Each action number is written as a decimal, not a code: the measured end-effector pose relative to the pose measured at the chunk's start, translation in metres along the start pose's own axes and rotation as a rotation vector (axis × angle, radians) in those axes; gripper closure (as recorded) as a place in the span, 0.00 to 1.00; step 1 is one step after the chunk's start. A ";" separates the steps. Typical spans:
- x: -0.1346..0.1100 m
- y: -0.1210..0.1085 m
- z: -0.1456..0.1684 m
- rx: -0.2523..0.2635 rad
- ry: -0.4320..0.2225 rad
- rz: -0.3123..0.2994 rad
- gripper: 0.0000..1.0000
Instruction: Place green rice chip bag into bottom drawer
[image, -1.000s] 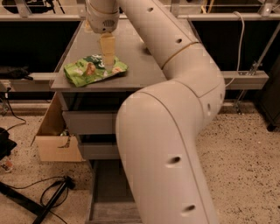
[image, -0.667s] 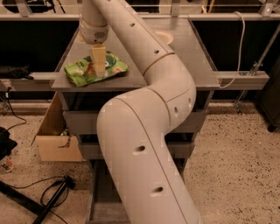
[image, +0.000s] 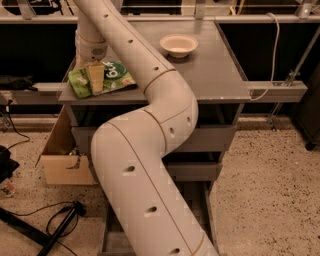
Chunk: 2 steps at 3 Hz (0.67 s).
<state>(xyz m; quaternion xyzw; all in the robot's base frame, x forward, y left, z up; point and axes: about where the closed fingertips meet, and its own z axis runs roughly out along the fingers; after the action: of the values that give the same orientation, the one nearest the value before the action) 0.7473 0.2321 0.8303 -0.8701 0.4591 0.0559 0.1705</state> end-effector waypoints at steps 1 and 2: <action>0.000 -0.009 0.002 0.032 -0.004 0.002 0.50; 0.000 -0.009 0.002 0.032 -0.004 0.002 0.73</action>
Offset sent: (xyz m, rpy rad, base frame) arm 0.0070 0.0052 -0.0003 0.0212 -0.0214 -0.0084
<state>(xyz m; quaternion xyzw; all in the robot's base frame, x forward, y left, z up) 0.7543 0.2374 0.8302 -0.8667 0.4603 0.0506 0.1853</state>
